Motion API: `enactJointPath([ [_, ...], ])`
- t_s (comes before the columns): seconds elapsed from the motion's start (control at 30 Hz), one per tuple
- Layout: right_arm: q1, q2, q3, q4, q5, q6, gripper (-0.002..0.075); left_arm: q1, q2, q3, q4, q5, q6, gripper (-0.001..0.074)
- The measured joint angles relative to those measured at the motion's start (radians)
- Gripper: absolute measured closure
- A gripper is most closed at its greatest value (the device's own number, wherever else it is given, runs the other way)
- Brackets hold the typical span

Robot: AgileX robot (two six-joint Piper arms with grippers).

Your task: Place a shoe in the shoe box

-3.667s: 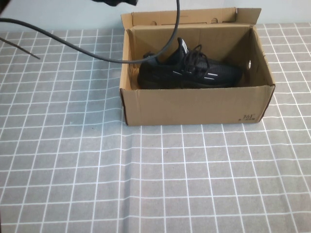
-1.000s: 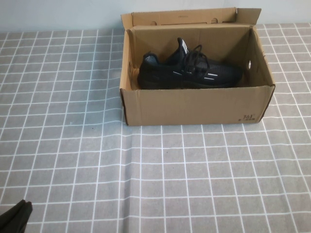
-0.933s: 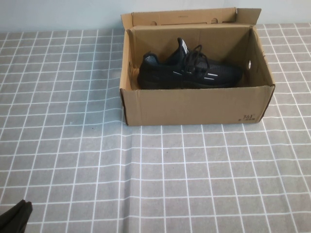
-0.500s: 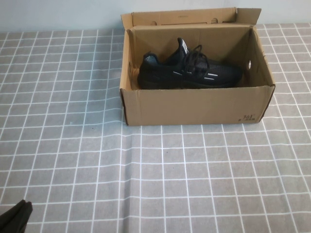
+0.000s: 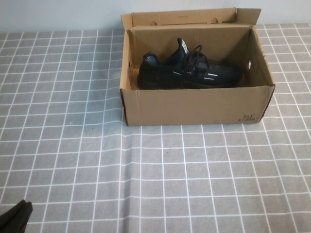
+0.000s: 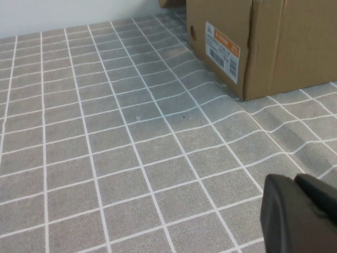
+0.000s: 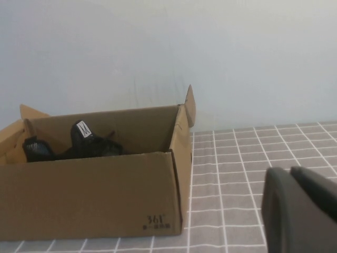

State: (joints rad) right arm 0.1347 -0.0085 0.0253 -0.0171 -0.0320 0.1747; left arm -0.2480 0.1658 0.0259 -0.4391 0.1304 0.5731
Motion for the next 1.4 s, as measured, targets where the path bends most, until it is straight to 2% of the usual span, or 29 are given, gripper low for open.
enactJointPath([
  [0.33,0.0,0.0,0.0,0.037,0.032,-0.037,0.0742,0.0,0.0,0.0,0.0,0.0,0.0,0.0736],
  [0.5,-0.001,0.0,0.0,0.181,0.172,-0.239,0.0742,0.0,0.0,0.0,0.0,0.0,0.0,0.0736],
  [0.73,-0.001,0.0,0.0,0.205,0.362,-0.282,0.0742,0.0,0.0,0.0,0.0,0.0,0.0,0.0736],
  [1.4,-0.001,0.0,0.0,0.21,0.37,-0.282,0.0742,0.0,0.0,0.0,-0.003,0.0,0.0,0.0736],
])
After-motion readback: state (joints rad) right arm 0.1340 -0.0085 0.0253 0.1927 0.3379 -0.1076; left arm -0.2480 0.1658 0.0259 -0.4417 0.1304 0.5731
